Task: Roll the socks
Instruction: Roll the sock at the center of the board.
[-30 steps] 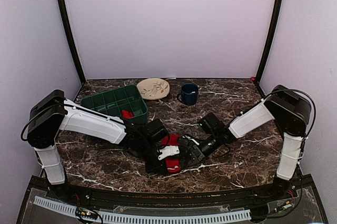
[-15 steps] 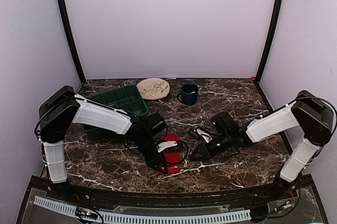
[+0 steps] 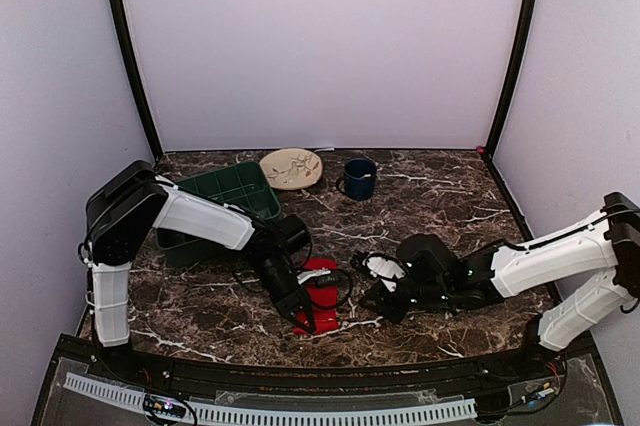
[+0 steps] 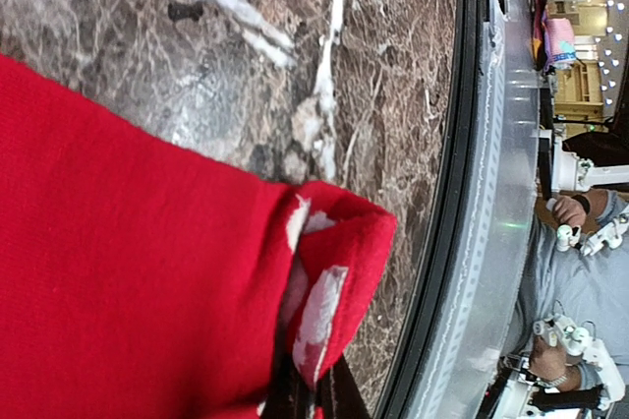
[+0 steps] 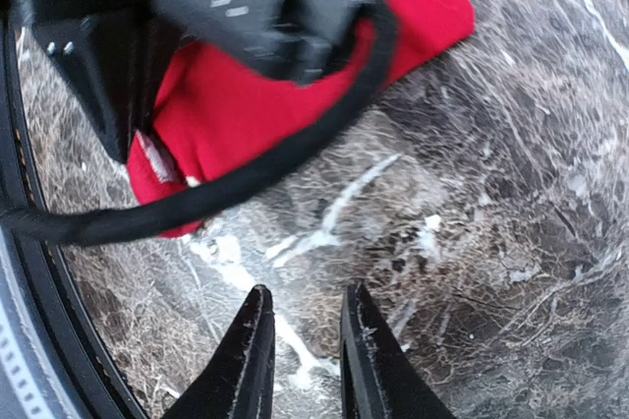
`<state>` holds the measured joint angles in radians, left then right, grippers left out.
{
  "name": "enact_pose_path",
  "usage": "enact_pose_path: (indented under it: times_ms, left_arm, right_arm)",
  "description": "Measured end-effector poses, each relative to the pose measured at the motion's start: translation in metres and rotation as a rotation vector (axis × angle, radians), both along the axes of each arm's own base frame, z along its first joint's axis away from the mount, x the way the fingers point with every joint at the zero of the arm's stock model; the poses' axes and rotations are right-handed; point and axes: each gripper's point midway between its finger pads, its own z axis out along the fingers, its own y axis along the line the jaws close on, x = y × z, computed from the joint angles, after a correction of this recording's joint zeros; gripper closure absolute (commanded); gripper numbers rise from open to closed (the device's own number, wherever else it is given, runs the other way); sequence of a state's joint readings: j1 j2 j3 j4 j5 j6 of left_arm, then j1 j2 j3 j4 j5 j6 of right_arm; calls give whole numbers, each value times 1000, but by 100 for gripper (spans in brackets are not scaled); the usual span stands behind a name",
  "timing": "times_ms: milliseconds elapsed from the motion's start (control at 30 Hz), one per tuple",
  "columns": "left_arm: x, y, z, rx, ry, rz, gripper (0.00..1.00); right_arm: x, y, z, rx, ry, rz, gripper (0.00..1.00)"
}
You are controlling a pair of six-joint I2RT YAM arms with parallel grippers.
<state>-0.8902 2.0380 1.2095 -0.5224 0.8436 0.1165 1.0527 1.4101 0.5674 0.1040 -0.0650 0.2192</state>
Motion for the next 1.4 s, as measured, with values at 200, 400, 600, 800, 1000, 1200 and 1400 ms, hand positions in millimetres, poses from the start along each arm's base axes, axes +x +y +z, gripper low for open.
enact_pose_path:
  times_ms: [200,400,600,800,1000,1200,1400]
  left_arm:
    - [-2,2,0,-12,69,10,100]
    - [-4,2,-1,-30,126,18,100]
    - [-6,1,-1,-41,159,18,100]
    - [-6,1,-1,-44,164,20,100]
    - [-6,1,-1,-46,168,20,100]
    - [-6,1,-1,-50,167,16,100]
    - [-8,3,-1,-46,184,13,100]
  right_arm:
    - [-23,8,-1,-75,-126,87,70]
    - [-40,24,-4,-162,-217,189,64]
    - [-52,47,-8,-233,-301,286,60]
    - [-53,61,-14,-288,-363,332,57]
    - [-53,68,-24,-343,-388,370,58]
    - [-51,67,-29,-374,-408,391,61]
    - [-51,66,-35,-397,-421,419,63]
